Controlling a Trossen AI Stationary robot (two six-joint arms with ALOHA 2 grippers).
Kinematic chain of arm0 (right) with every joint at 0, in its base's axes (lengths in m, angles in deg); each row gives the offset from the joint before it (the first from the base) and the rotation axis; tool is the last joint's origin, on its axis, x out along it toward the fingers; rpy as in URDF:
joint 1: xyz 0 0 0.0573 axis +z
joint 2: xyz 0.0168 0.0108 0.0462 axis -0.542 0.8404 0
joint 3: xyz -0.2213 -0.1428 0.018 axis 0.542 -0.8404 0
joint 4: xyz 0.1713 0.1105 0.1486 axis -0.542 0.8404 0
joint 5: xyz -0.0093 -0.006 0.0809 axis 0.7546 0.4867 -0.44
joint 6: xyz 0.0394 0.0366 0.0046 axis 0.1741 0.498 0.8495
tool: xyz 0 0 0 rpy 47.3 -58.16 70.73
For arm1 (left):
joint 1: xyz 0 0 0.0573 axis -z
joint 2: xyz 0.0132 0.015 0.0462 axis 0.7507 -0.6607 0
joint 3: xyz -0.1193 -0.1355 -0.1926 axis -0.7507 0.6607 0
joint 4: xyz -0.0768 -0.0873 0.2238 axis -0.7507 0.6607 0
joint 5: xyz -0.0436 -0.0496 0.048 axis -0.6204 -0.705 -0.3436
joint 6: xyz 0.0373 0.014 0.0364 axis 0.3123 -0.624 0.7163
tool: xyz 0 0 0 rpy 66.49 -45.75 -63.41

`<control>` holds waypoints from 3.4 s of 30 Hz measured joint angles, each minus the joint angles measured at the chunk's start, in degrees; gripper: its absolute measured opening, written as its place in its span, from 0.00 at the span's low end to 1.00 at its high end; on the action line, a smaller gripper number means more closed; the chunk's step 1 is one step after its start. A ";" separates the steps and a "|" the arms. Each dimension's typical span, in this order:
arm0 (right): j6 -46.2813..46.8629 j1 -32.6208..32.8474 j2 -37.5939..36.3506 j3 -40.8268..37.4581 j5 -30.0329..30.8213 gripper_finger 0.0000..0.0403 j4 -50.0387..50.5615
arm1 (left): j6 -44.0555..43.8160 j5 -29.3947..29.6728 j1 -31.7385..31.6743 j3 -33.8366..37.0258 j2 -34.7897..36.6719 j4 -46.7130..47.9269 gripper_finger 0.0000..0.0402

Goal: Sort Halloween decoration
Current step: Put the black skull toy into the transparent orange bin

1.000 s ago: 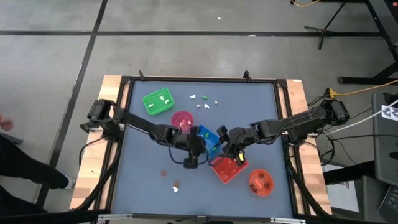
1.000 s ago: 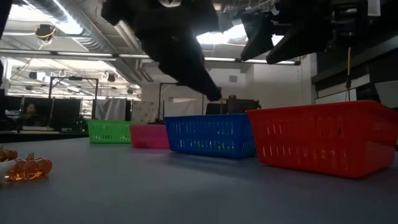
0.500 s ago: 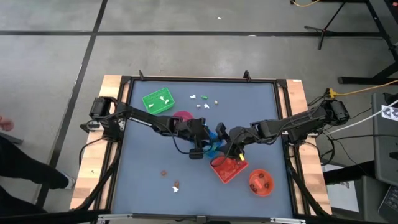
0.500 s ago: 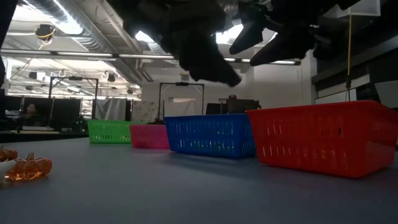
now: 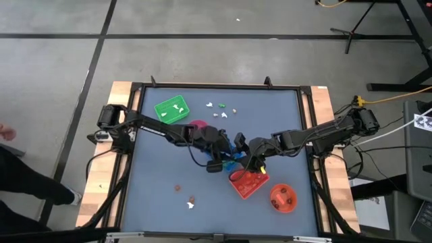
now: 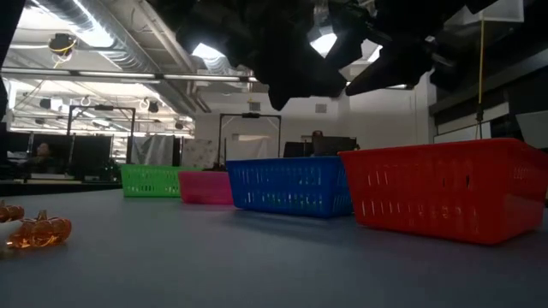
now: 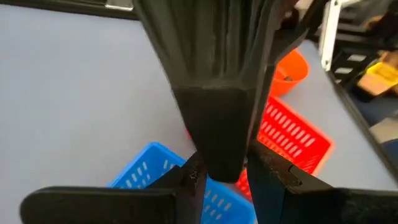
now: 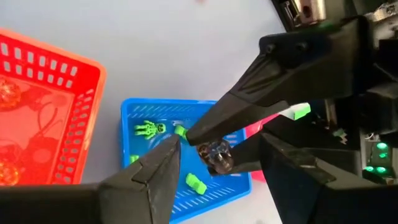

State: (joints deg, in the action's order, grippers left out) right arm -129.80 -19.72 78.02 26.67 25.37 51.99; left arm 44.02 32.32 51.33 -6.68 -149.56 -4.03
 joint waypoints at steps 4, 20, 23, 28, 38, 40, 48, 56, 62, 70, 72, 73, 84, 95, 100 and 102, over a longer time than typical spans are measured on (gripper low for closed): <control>-2.23 0.10 0.00 0.00 -0.25 0.54 -0.40 | -2.59 -3.15 -0.22 0.00 0.00 -0.85 0.20; -7.41 0.07 -0.02 0.00 -3.19 0.53 -3.78 | -7.60 -7.27 -0.22 0.00 0.02 -5.64 0.20; -7.41 0.07 -0.02 0.00 -4.05 0.51 -3.77 | -7.58 -7.44 -0.21 0.00 0.02 -5.50 0.20; -7.10 0.07 -0.02 0.00 -4.55 0.41 -3.57 | -7.47 -7.52 -0.20 0.00 0.02 -5.55 0.20; -6.97 0.09 -0.02 0.00 -4.76 0.28 -3.19 | -7.46 -7.64 -0.21 0.00 0.02 -5.46 0.20; -6.96 0.09 -0.02 0.00 -4.76 0.27 -3.18 | -7.45 -7.60 -0.20 0.00 0.02 -5.46 0.20; -6.95 0.09 -0.02 -0.02 -4.71 0.25 -2.94 | -7.42 -5.60 0.02 0.00 0.02 -5.40 0.20; -6.68 0.03 -0.02 -0.02 -4.46 0.25 -3.01 | -7.29 -4.76 0.04 0.00 0.02 -5.57 0.26; -6.60 0.00 0.00 -0.02 -4.11 0.25 -3.32 | -7.18 -2.75 0.02 -0.02 0.11 -5.99 0.37; -5.13 0.00 0.00 -0.02 -4.20 0.25 -2.66 | -7.23 -2.82 -0.12 -0.02 0.11 -5.68 0.39; -3.86 0.02 0.00 -0.02 -4.21 0.25 -1.61 | -7.23 -2.89 -0.37 -0.02 0.11 -5.64 0.39; -3.40 0.02 0.00 -0.02 -4.33 0.25 -0.94 | -7.24 -2.98 -0.54 -0.02 0.11 -5.62 0.39; 6.55 0.07 0.02 -0.02 -4.54 0.25 8.89 | -7.36 -5.12 -1.27 -0.03 0.11 -4.32 0.39; 25.00 0.07 0.02 -0.02 -14.50 0.25 17.31 | -7.36 -4.93 -1.27 -0.04 0.11 -1.49 0.39; 35.91 0.07 0.02 -0.02 -23.40 0.25 17.96 | -7.36 -4.78 -1.20 -0.04 0.11 -1.48 0.39; 40.92 0.07 0.02 -0.02 -28.29 0.25 18.51 | -7.28 -4.78 -1.20 -0.04 0.11 -1.50 0.39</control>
State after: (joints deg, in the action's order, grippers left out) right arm -88.89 -19.65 78.04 26.65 -2.92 70.51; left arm 36.73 27.54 50.12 -6.72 -149.45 -5.53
